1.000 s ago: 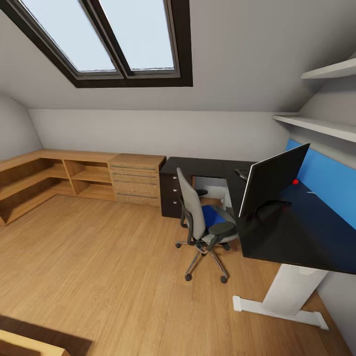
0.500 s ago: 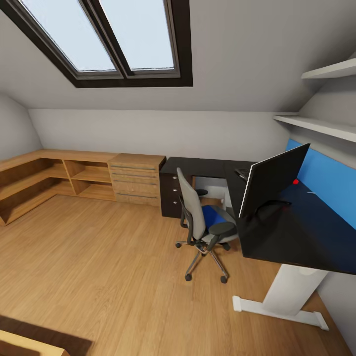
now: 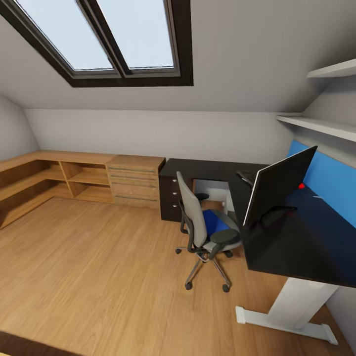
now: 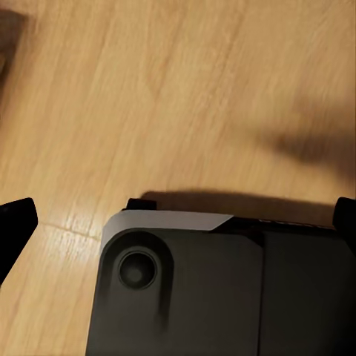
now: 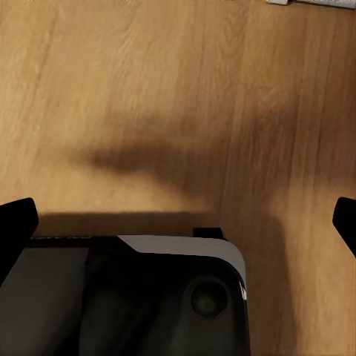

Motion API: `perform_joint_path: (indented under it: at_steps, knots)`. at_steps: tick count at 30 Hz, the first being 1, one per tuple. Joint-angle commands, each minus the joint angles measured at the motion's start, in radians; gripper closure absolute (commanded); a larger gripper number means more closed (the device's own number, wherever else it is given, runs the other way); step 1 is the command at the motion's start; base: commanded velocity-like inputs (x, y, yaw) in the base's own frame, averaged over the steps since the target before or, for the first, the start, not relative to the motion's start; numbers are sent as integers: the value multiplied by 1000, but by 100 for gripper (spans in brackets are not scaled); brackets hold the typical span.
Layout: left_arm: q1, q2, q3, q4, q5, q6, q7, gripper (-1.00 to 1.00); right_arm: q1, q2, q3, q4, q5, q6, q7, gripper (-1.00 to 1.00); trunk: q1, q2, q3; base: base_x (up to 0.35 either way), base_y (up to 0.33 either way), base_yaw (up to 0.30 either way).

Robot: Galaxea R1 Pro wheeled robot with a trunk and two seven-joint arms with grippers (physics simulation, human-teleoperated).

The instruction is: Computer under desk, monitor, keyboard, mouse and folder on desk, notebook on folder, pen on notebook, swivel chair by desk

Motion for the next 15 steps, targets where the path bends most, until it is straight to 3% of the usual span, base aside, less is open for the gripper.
perform_joint_path:
  at_steps: [1, 15]
  knots:
    - [0, -1, 3, -1, 3, -2, -1, -100, 0, 0, -1, 0, -1, -3, 0, -100, 0, -1, -1, 60, 0, 0]
    - [0, -1, 0, -1, 2, -4, -2, -100, 0, -1, -1, 0, 1, -2, 0, -100, 0, -1, -1, 13, 0, 0]
